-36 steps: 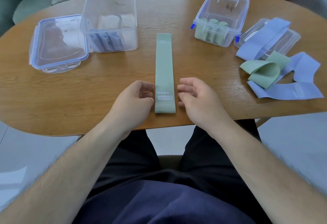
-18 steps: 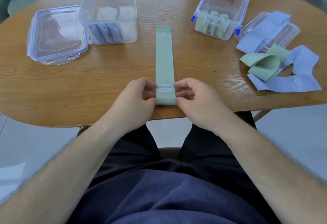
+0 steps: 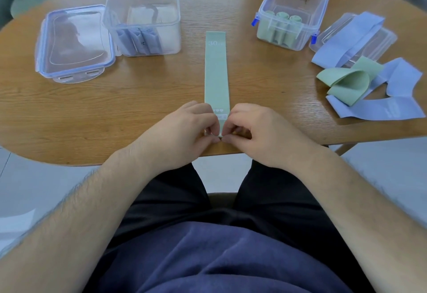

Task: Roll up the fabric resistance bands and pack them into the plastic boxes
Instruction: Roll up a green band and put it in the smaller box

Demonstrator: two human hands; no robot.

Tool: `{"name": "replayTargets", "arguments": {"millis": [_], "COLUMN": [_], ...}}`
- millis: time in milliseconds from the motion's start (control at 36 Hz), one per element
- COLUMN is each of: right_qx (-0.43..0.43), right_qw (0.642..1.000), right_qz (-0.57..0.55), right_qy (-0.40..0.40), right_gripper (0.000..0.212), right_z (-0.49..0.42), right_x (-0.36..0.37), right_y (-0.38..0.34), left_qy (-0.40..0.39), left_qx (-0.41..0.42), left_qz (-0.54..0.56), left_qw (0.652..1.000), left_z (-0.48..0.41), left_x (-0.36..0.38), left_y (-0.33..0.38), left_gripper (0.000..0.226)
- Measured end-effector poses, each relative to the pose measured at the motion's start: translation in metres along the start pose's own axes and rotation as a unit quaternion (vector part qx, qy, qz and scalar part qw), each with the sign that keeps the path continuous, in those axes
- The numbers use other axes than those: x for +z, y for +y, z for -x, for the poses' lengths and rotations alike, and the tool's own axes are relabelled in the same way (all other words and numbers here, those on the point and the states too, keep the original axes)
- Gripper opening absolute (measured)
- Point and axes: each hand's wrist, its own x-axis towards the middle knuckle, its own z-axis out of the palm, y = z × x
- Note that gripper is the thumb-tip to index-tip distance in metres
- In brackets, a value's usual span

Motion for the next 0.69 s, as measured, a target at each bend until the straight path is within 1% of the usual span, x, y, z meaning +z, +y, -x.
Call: {"name": "replayTargets", "arguments": {"millis": [167, 361, 556, 694], "right_qx": [-0.028, 0.006, -0.011, -0.021], "right_qw": [0.999, 1.000, 0.998, 0.998], "right_qz": [0.032, 0.017, 0.019, 0.033], "right_qy": [0.011, 0.000, 0.053, 0.057], "right_gripper": [0.006, 0.009, 0.005, 0.006], "right_z": [-0.0023, -0.0073, -0.0097, -0.0088], "right_x": [0.0005, 0.0022, 0.0085, 0.0064], "right_y": [0.0009, 0.0049, 0.0071, 0.0055], "left_qy": [-0.002, 0.020, 0.059, 0.052], "left_qx": [0.032, 0.033, 0.045, 0.049], "left_qz": [-0.016, -0.023, -0.050, -0.052], "left_qw": [0.999, 0.999, 0.996, 0.996], "left_z": [-0.0027, -0.0041, -0.0076, -0.0073], "left_x": [-0.0001, 0.0027, 0.0043, 0.0013], "left_y": [-0.0020, -0.0061, -0.0060, -0.0061], "left_gripper": [0.002, 0.004, 0.006, 0.015]}}
